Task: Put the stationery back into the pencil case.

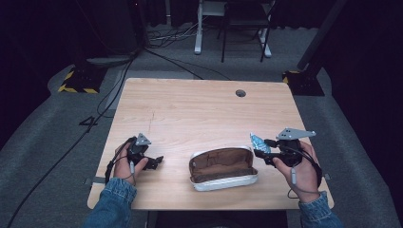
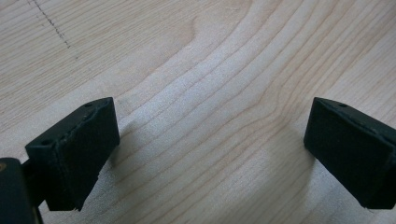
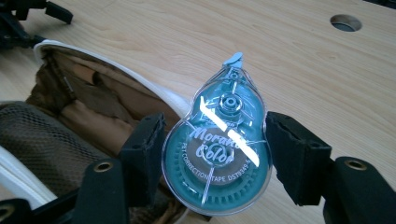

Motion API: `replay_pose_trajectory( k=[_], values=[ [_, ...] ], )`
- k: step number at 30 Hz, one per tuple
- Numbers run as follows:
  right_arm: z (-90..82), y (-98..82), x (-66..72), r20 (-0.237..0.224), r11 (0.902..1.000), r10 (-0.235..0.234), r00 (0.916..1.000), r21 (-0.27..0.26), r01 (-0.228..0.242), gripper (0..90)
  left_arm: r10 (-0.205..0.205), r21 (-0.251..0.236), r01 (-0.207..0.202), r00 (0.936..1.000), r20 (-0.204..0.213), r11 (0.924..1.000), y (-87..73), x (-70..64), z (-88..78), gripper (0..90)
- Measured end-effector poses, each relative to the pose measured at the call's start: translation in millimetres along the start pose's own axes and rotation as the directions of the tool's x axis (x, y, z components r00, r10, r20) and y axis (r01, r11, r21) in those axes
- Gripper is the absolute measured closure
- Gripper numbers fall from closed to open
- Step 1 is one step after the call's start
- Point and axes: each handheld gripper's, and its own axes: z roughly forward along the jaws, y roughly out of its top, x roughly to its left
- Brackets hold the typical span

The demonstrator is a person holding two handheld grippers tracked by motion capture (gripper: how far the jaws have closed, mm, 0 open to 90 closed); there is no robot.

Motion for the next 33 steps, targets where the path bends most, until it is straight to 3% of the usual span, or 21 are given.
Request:
replay_pose_trajectory(
  k=[16, 26, 33],
  values=[
    [10.7, 7.1, 27.9, -0.097, 0.9985, -0.051, 0.9939, 0.016, 0.053, 39.8, -0.007, 0.005, 0.007, 1.0000, 0.000, 1.0000, 0.6, -0.7, 0.4, 2.8],
    [18.1, 11.6, 50.7, -0.177, 0.9944, -0.097, 0.9794, 0.025, 0.103, 39.7, -0.006, 0.005, 0.006, 1.0000, 0.001, 1.0000, 0.6, -0.7, 0.4, 2.8],
    [26.3, 10.9, 61.3, -0.236, 0.9926, -0.103, 0.9663, 0.039, 0.115, 39.7, -0.007, 0.004, 0.007, 1.0000, 0.001, 1.0000, 0.6, -0.8, 0.5, 2.9]
  ],
)
